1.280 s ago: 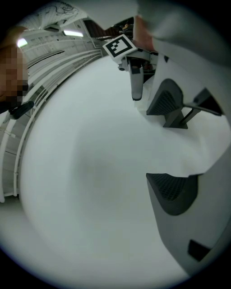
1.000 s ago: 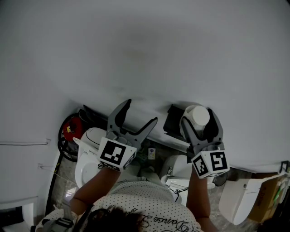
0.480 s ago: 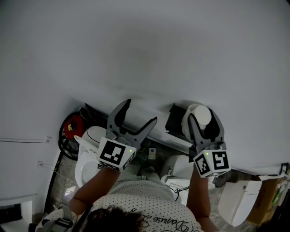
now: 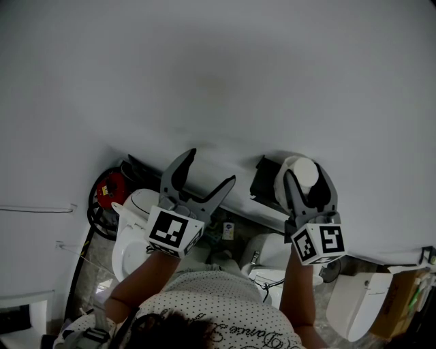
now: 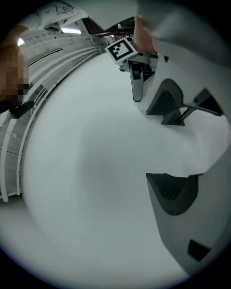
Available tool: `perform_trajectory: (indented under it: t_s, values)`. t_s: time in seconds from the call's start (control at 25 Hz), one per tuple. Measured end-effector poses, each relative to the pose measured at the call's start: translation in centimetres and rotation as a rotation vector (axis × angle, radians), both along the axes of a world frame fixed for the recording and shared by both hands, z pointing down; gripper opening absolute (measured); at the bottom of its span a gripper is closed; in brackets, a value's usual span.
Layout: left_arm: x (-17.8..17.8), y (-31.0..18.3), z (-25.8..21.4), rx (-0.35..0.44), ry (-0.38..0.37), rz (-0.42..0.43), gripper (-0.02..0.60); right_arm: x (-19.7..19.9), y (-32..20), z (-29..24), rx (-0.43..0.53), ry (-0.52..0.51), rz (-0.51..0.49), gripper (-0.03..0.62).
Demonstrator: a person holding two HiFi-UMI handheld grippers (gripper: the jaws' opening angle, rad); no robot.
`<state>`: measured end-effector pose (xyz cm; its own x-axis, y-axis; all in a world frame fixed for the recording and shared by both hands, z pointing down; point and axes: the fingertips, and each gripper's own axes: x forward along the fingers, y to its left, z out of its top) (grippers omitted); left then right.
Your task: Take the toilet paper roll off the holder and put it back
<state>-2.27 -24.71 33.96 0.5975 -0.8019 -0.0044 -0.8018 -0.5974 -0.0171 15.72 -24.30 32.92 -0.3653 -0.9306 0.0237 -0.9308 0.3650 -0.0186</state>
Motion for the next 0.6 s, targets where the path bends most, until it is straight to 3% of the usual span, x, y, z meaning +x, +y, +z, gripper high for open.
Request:
perform_trajectory:
  t_s: [0.6]
  values:
    - [0.24,0.31,-0.07,0.001,0.005,0.010,0.385,0.48,-0.25,-0.35,0.008,-0.020,0.003,0.293]
